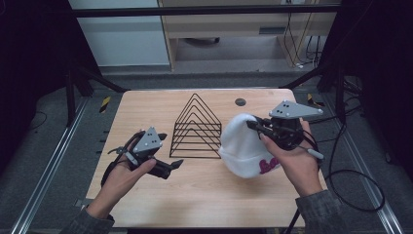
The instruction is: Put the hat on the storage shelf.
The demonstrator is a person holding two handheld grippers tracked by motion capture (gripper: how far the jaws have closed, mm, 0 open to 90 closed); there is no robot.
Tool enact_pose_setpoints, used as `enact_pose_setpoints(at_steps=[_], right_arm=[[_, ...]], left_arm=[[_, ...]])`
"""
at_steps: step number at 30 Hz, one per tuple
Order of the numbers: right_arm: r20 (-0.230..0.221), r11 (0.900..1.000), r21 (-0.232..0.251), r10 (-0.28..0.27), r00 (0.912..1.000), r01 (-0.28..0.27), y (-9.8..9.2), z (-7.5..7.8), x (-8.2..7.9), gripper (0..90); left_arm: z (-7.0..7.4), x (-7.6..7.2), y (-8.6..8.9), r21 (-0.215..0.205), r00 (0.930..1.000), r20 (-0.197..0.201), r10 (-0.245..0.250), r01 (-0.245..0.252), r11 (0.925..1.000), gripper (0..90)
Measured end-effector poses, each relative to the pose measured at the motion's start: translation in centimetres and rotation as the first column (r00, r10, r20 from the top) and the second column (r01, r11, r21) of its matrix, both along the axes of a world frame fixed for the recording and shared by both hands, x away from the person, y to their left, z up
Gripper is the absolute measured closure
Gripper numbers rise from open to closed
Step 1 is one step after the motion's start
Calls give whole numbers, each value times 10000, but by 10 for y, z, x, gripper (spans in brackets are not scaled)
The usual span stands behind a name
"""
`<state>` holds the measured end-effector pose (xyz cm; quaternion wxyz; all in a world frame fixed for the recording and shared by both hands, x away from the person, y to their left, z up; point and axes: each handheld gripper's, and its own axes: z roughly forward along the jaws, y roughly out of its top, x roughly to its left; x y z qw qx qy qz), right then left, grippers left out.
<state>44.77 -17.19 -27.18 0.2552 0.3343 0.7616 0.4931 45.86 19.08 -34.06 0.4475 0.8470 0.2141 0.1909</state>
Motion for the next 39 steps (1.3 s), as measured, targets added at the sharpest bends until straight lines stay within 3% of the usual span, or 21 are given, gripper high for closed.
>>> enact_pose_setpoints(at_steps=[3,5,9,12,14,23,24,32,37,39], right_arm=[[286,9998,-36,-187,9994,188,-2,15,1,836],[587,9993,222,-313,9978,300,-6,31,4,836],[748,9971,465,-639,9951,606,-7,47,16,836],[866,9957,571,-779,9932,732,-6,52,22,836],[931,9946,742,-788,9925,720,-3,56,27,836],[1372,9914,1129,-821,9871,668,13,82,48,835],[1376,9908,1196,-798,9873,634,16,85,50,835],[1403,9908,1345,-306,9896,116,47,96,62,834],[1409,9884,1497,43,9900,-256,69,100,67,834],[1525,9886,1454,176,9881,-400,76,103,67,834]], left_arm=[[10,8,1,-143,10000,-11,-20,20,9999,38],[18,12,1,-125,9999,110,-98,99,9999,43],[33,22,-1,-700,10000,6,-42,42,9975,50],[44,28,-2,-762,9998,125,-123,133,9970,60],[48,33,-3,-1007,9999,0,-120,119,9948,78],[59,57,-7,-1015,10000,-82,-16,8,9948,89],[59,58,-8,-1124,9999,-115,-24,11,9937,92],[49,66,-18,-292,9997,200,-150,156,9995,51],[41,73,-23,-433,9994,232,-251,261,9987,45],[38,76,-27,-132,9988,299,-378,382,9992,47]])
